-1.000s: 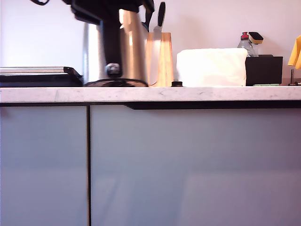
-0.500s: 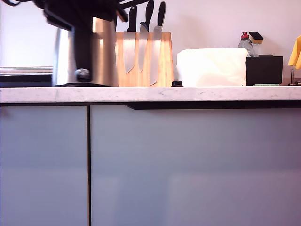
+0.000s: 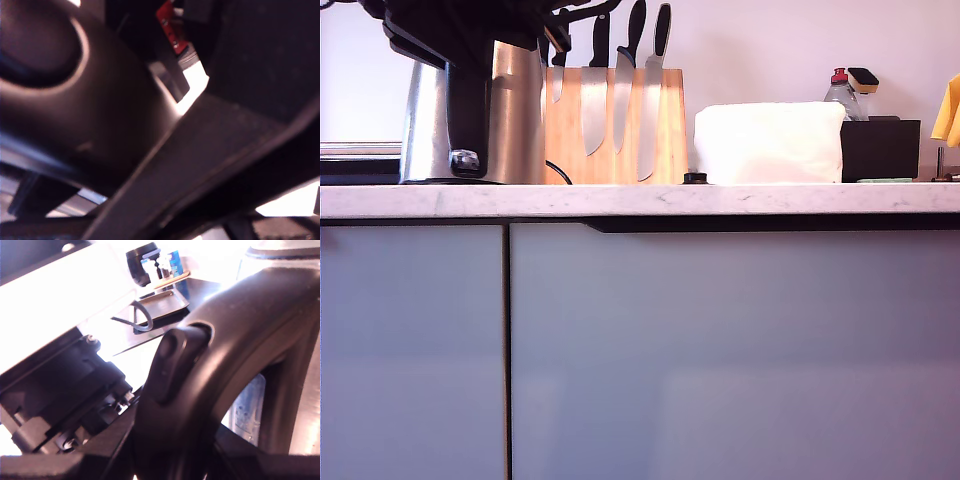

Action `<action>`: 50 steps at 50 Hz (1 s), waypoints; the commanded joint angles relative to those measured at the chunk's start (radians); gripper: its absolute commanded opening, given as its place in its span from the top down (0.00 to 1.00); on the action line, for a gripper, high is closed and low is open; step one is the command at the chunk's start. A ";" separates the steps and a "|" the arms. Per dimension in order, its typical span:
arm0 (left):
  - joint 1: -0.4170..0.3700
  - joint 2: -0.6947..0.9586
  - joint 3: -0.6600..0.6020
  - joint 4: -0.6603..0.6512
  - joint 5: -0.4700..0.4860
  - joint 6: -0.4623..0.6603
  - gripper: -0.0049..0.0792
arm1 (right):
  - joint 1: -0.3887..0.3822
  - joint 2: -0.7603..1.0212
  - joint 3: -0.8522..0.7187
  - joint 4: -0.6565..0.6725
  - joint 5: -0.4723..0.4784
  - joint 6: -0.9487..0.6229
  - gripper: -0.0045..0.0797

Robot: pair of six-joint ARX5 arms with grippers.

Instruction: Pick up the kettle and place it to the side

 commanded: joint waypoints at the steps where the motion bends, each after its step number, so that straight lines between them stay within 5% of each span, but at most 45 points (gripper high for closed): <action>1: 0.155 -0.019 0.052 0.000 -0.093 -0.062 0.97 | -0.020 -0.063 0.015 -0.038 -0.006 -0.078 0.96; 11: 0.155 0.037 0.052 -0.089 -0.029 -0.063 0.96 | -0.019 -0.063 0.015 -0.111 -0.005 -0.124 0.96; 24: 0.155 0.103 0.052 -0.129 0.036 -0.062 0.67 | -0.034 -0.063 0.015 -0.153 0.003 -0.125 0.93; 43: 0.155 0.109 0.052 -0.130 0.039 -0.065 0.45 | -0.037 -0.063 0.015 -0.174 0.002 -0.150 0.66; 50: 0.155 0.109 0.052 -0.127 0.042 -0.065 0.45 | -0.036 -0.063 0.015 -0.187 -0.008 -0.150 0.53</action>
